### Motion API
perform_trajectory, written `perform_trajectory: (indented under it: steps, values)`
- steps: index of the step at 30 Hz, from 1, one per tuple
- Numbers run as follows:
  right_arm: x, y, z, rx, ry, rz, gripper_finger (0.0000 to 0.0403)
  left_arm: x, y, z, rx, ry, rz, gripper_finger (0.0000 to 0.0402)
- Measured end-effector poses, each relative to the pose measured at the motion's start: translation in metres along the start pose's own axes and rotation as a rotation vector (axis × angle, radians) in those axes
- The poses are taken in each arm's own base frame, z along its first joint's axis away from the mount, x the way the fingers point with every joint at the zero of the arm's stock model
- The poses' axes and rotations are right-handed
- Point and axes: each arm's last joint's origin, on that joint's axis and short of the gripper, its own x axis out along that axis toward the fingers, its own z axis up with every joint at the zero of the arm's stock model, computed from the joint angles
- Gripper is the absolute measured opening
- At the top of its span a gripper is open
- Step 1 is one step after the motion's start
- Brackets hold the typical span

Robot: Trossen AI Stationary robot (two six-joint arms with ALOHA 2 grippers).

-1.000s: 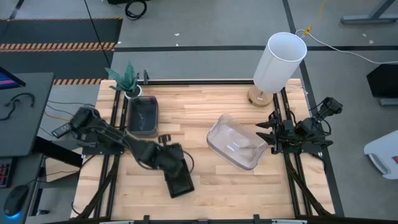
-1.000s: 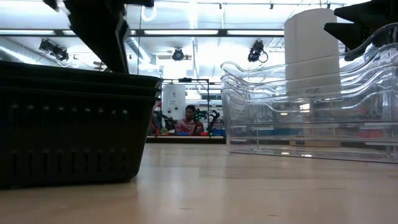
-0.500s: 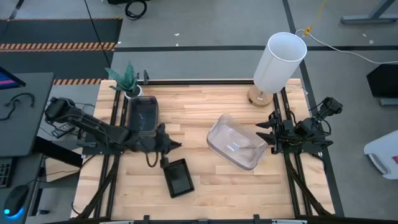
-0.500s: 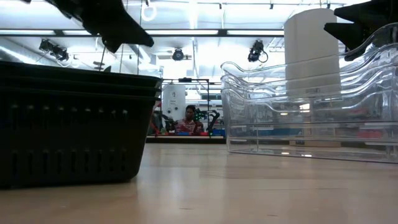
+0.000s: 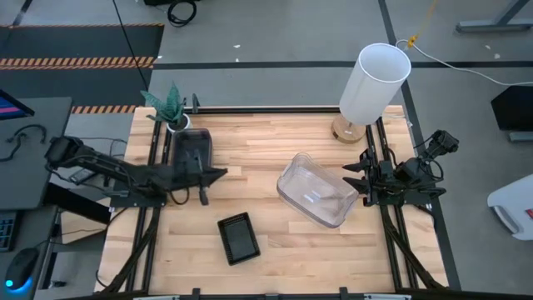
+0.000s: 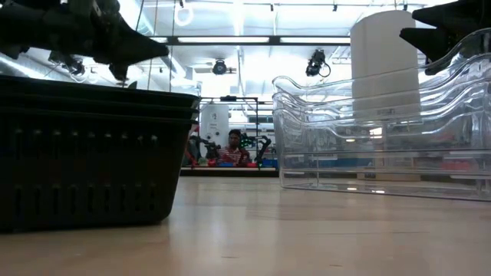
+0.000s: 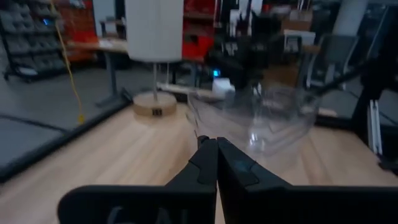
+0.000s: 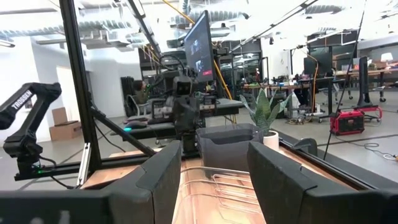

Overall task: Stack baskets by color
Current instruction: Return to Home Position

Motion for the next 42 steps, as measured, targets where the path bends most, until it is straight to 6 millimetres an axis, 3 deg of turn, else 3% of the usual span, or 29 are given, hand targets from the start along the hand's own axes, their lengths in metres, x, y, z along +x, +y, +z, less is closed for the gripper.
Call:
perform_trajectory:
  steps: [14, 21, 31, 42]
  values:
    - [0.0, 0.0, 0.0, 0.0, 0.0, 0.0, 0.0189, -0.036, 0.018, 0.018, 0.187, -0.055, 0.009, 0.0002]
    - [0.0, 0.0, -0.001, -0.006, 0.008, 0.001, 0.0189, -0.047, 0.026, -0.011, 0.18, -0.046, -0.006, 0.0002]
    - [-0.001, 0.001, -0.016, -0.117, 0.137, 0.014, 0.0189, -0.059, 0.031, -0.016, 0.185, -0.031, -0.091, 0.0003]
    - [-0.001, 0.001, -0.017, -0.12, 0.14, 0.014, 0.0189, -0.065, 0.031, -0.014, 0.194, -0.07, -0.169, 0.0005]
